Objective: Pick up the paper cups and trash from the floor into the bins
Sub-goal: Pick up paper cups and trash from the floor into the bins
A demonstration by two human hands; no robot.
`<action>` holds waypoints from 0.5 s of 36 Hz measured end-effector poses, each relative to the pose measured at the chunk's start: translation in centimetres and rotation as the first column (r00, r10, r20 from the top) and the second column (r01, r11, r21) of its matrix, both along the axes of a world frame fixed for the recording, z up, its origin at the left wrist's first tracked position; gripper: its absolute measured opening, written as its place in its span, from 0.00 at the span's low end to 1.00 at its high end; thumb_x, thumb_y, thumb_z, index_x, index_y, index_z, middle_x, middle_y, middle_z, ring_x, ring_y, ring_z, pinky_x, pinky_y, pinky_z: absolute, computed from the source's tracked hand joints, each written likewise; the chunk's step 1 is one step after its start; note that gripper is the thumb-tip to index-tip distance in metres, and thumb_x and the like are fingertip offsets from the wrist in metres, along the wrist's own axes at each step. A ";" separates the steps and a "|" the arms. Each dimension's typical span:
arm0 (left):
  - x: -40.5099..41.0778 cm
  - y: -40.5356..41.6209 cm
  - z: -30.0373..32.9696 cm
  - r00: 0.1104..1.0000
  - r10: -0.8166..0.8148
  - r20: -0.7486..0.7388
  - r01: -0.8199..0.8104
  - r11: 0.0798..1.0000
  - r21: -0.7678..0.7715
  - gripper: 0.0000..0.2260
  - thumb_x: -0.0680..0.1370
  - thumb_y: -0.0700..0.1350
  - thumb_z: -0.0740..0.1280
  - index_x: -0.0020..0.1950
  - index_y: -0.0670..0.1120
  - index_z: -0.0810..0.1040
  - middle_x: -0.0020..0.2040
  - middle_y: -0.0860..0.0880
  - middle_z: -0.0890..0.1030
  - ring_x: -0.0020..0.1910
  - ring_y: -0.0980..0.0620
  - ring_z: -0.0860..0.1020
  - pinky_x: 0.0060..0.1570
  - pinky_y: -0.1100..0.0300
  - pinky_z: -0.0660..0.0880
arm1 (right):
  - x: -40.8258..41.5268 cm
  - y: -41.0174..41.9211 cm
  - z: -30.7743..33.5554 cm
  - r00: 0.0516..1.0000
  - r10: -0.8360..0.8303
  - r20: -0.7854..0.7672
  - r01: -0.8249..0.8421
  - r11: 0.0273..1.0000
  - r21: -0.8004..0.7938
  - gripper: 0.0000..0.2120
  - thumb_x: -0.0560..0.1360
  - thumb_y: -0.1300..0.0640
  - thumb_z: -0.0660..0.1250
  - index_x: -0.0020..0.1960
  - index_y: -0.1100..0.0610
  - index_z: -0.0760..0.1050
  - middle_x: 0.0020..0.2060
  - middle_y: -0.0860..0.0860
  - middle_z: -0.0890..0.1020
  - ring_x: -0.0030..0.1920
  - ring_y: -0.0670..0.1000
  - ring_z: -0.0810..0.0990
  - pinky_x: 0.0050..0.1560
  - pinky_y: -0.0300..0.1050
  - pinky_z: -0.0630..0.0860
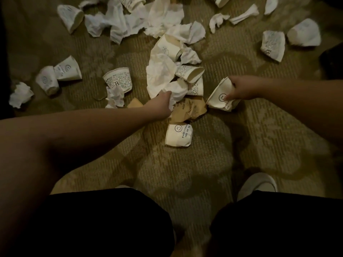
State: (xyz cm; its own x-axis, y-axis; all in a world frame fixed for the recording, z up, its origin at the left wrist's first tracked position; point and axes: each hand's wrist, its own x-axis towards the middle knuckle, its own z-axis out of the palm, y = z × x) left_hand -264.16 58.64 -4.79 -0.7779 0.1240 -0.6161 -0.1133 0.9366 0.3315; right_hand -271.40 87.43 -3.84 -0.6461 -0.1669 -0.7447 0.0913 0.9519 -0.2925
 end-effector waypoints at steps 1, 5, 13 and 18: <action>-0.1 -0.1 -0.2 1.000 0.000 -0.010 0.000 1.000 -0.009 0.28 0.78 0.38 0.65 0.77 0.43 0.61 0.74 0.41 0.67 0.67 0.41 0.73 0.59 0.53 0.73 | 0.1 0.2 0.0 1.000 0.003 0.016 -0.003 1.000 0.002 0.34 0.72 0.49 0.76 0.73 0.53 0.66 0.68 0.55 0.76 0.65 0.58 0.75 0.63 0.50 0.72; -0.5 -0.7 -1.0 0.997 0.004 -0.075 -0.004 1.000 0.002 0.19 0.78 0.41 0.67 0.70 0.43 0.71 0.67 0.42 0.74 0.64 0.43 0.74 0.57 0.55 0.71 | 0.3 0.4 0.2 1.000 0.009 0.024 -0.009 1.000 0.007 0.30 0.73 0.50 0.75 0.72 0.53 0.68 0.66 0.54 0.77 0.65 0.58 0.75 0.64 0.51 0.71; -0.9 -0.7 -1.0 0.943 -0.270 -0.196 0.243 0.958 -0.153 0.06 0.76 0.39 0.66 0.52 0.41 0.78 0.59 0.41 0.70 0.59 0.42 0.67 0.55 0.51 0.71 | 0.5 0.4 0.4 1.000 0.019 0.022 -0.019 1.000 0.013 0.30 0.73 0.49 0.75 0.72 0.53 0.68 0.67 0.55 0.76 0.65 0.58 0.75 0.63 0.50 0.71; -1.6 -0.1 0.7 0.971 -0.124 -0.205 0.134 0.990 0.037 0.07 0.78 0.46 0.68 0.51 0.44 0.76 0.46 0.47 0.77 0.45 0.49 0.74 0.39 0.57 0.66 | 0.6 0.4 0.8 0.999 0.021 0.029 -0.022 0.999 0.030 0.32 0.73 0.47 0.74 0.73 0.52 0.66 0.67 0.55 0.76 0.65 0.59 0.75 0.63 0.51 0.71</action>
State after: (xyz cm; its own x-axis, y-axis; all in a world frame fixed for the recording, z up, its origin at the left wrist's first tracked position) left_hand -265.79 58.51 -4.10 -0.8608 0.2579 -0.4388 0.0811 0.9205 0.3821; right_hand -270.83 87.79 -3.04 -0.6209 -0.1582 -0.7677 0.0784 0.9620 -0.2616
